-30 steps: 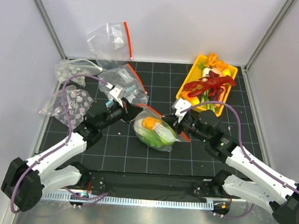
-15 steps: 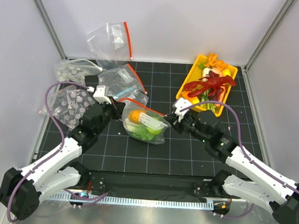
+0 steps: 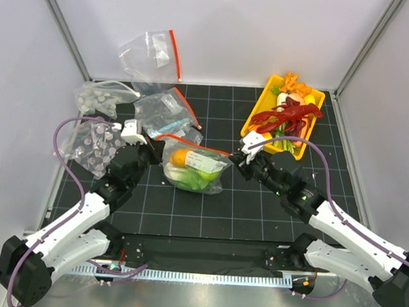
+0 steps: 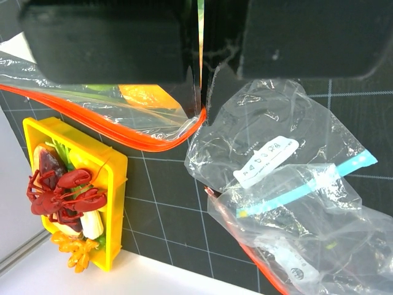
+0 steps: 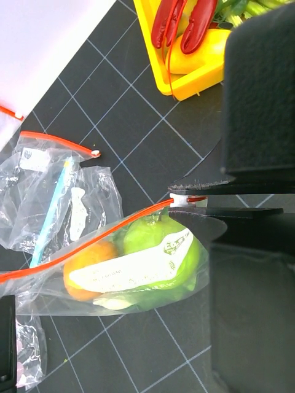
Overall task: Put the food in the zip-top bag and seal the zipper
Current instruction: Zip the zipper food storage bag at the center of the board, then place the zipper food storage bag at the center of the board.
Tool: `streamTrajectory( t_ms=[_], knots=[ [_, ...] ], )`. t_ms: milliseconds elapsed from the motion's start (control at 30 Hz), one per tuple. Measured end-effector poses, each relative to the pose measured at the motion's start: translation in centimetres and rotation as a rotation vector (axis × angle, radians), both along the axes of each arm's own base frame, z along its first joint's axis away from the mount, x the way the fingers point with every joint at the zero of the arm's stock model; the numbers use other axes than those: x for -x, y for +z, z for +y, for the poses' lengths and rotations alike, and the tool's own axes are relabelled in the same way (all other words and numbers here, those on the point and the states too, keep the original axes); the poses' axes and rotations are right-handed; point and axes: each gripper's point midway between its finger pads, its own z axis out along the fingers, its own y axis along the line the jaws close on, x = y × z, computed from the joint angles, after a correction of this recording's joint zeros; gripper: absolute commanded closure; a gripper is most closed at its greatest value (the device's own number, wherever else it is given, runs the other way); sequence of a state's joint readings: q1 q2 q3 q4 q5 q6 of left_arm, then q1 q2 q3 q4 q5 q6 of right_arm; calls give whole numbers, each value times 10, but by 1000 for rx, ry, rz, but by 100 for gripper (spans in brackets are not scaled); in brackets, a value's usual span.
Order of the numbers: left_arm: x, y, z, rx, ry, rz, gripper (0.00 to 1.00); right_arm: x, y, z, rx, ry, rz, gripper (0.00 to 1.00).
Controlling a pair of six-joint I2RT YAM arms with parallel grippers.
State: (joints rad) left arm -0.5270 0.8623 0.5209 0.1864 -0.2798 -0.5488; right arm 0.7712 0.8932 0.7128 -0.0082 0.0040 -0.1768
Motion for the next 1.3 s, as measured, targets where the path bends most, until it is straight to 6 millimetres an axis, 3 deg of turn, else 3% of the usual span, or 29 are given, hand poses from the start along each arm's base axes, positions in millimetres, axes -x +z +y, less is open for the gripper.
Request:
streamTrajectory(
  t_ms=[267,500,633,867,933,1033,1067,1100,1300],
  knots=[
    [7,2,-10,19,-84,-55,100,-3,4,-9,-9,-44,-14,99],
    [6,0,-41,2,-254,-56,100,-10,10,-31,-11,-158,-42,99],
    [8,-7,-50,0,-301,-34,100,-15,3,-43,19,-231,-28,99],
    [11,-2,-57,13,-346,-52,96,-23,-3,-57,37,-331,-15,99],
    [12,-1,-61,18,-368,-57,85,-25,-2,-61,36,-358,-17,99],
    [13,1,-68,27,-409,-70,36,-27,0,-68,34,-394,-25,99],
    [14,2,-71,28,-424,-79,8,-27,1,-71,33,-410,-29,99],
    [14,3,-72,34,-431,-83,1,-28,2,-73,33,-425,-33,99],
    [12,20,-60,54,-358,-127,0,-35,6,-92,47,-535,-72,99]
  ],
)
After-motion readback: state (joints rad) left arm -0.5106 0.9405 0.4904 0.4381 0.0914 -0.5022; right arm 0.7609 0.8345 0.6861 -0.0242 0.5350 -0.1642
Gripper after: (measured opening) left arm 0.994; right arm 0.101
